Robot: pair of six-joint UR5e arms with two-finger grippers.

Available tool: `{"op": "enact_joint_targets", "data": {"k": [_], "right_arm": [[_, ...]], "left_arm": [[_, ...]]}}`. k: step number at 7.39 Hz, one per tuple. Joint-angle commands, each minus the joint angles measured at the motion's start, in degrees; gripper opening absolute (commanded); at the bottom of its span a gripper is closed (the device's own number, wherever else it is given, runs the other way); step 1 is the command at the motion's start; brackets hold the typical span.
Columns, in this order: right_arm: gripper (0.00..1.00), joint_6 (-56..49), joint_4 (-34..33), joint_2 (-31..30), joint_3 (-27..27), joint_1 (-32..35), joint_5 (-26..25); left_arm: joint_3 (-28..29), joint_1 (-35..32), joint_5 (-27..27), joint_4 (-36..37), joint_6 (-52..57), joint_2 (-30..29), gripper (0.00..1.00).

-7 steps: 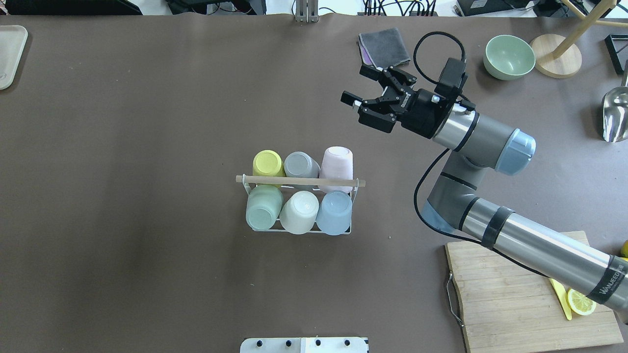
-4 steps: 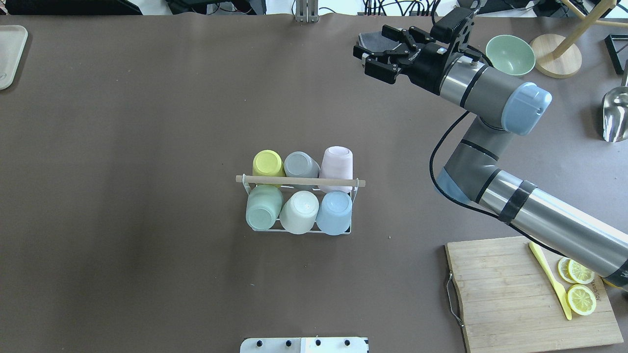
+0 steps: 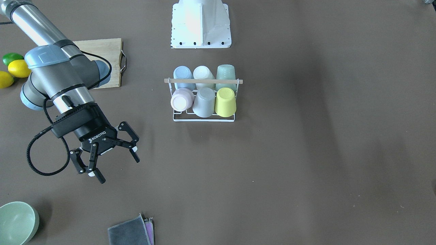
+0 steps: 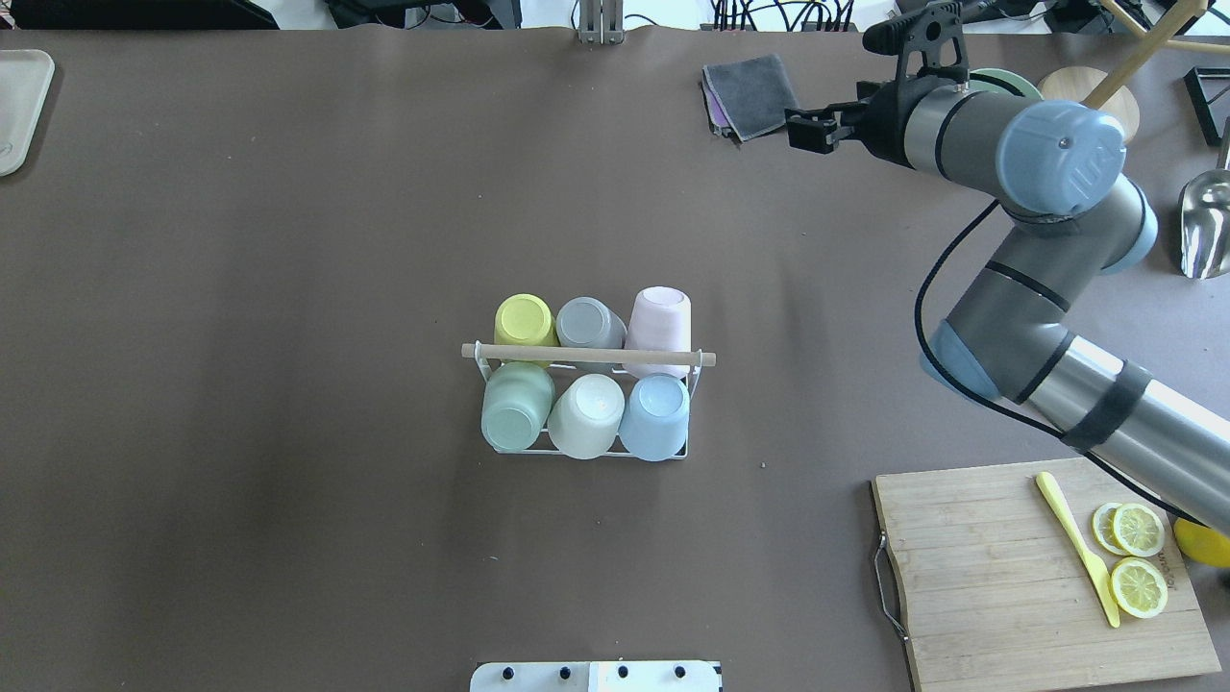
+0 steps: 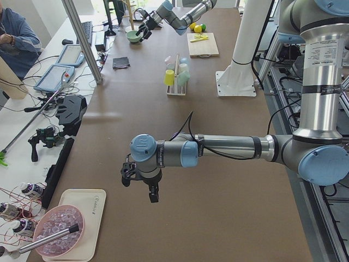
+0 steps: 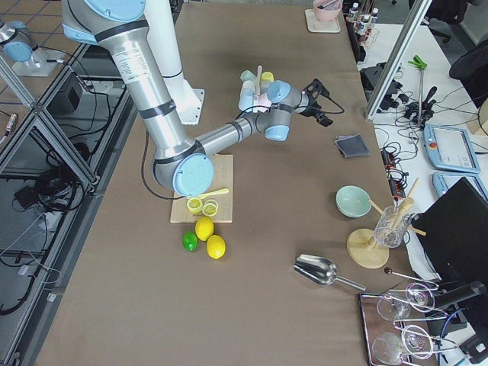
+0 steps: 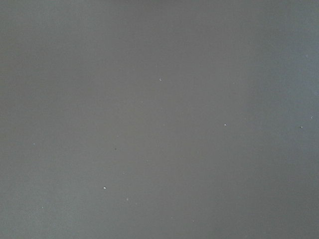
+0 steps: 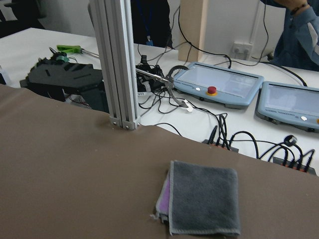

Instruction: Place cup on cup holder

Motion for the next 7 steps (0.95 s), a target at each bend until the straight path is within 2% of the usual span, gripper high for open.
{"op": "enact_joint_targets", "data": {"k": [1,2,3,4,5,7], "right_arm": [[1.0,3.39,-13.41,-8.43,9.11,3.07,7.97],[1.0,3.22,-22.44,-11.25,13.42,6.83,14.46],[1.0,2.79,-32.1,-11.19,15.38,11.48,23.58],[1.0,2.43,-38.81,-11.62,16.44,13.44,27.5],[1.0,2.08,-41.92,-13.63,16.63,14.94,30.15],[1.0,-6.13,-42.57,-23.96,16.8,18.62,33.41]], "left_arm": [[-0.02,0.0,0.0,-0.79,0.0,0.05,0.98],[-0.02,0.0,0.0,-0.79,0.0,0.05,0.98],[-0.02,0.0,0.0,-0.79,0.0,0.05,0.98],[-0.02,0.0,0.0,-0.79,0.0,0.05,0.98],[-0.1,0.0,0.0,-0.79,-0.09,0.05,0.98],[0.16,0.0,0.0,-0.79,-0.09,0.05,0.98]]}}
